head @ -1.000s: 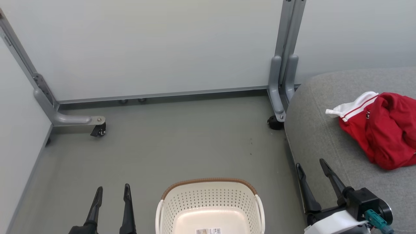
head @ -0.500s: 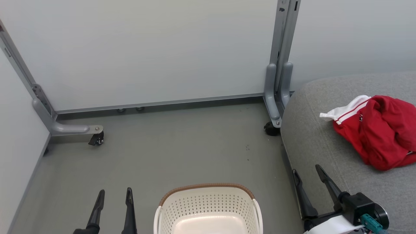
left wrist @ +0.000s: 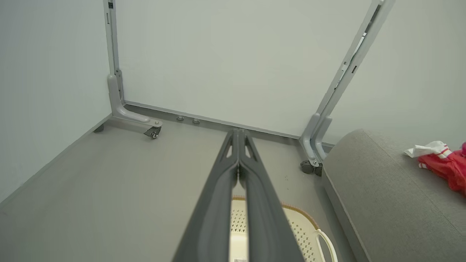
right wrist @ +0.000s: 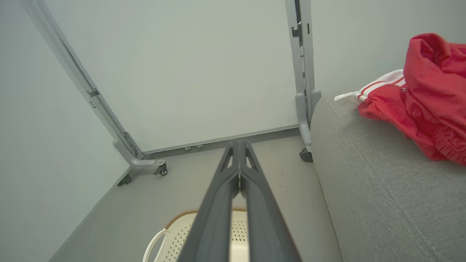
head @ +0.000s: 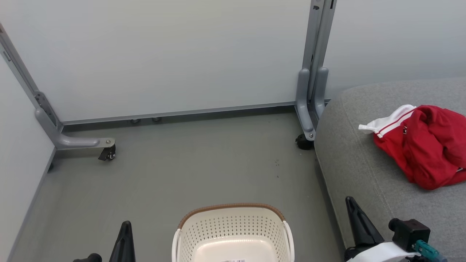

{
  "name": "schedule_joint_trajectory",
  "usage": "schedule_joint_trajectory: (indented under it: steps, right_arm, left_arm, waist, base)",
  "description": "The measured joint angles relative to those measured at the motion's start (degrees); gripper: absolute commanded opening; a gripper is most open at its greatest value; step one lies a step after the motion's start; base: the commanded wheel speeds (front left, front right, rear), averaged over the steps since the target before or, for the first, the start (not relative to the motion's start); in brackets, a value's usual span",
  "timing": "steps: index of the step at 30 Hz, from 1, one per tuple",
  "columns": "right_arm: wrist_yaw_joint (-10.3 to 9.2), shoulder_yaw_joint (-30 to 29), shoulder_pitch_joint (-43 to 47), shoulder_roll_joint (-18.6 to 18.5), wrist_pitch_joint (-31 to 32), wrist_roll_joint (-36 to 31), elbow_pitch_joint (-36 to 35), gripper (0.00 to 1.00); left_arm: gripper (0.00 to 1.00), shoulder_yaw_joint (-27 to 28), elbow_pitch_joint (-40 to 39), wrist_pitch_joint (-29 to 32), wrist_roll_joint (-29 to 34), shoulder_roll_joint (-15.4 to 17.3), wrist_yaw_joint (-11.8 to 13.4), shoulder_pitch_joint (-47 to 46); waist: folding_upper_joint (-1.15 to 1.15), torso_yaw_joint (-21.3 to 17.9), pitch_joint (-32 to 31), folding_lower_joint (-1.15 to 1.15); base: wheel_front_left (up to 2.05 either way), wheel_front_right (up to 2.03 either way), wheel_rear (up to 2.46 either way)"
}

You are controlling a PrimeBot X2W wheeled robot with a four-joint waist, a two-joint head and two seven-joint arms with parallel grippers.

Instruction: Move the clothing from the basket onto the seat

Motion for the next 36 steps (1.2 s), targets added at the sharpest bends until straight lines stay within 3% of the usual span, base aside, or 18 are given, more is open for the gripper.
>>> schedule_joint_trajectory:
  steps: [36]
  right_arm:
    - [-0.01, -4.4, -5.5, -0.2, 7.2, 33.0, 2.4, 0.00]
  left_arm:
    - [0.00, 4.0, 3.6, 7.5, -31.8, 0.5, -2.5, -7.6]
  waist:
    - [0.00, 0.1, 2.2, 0.00]
  base:
    - [0.00, 0.00, 0.00]
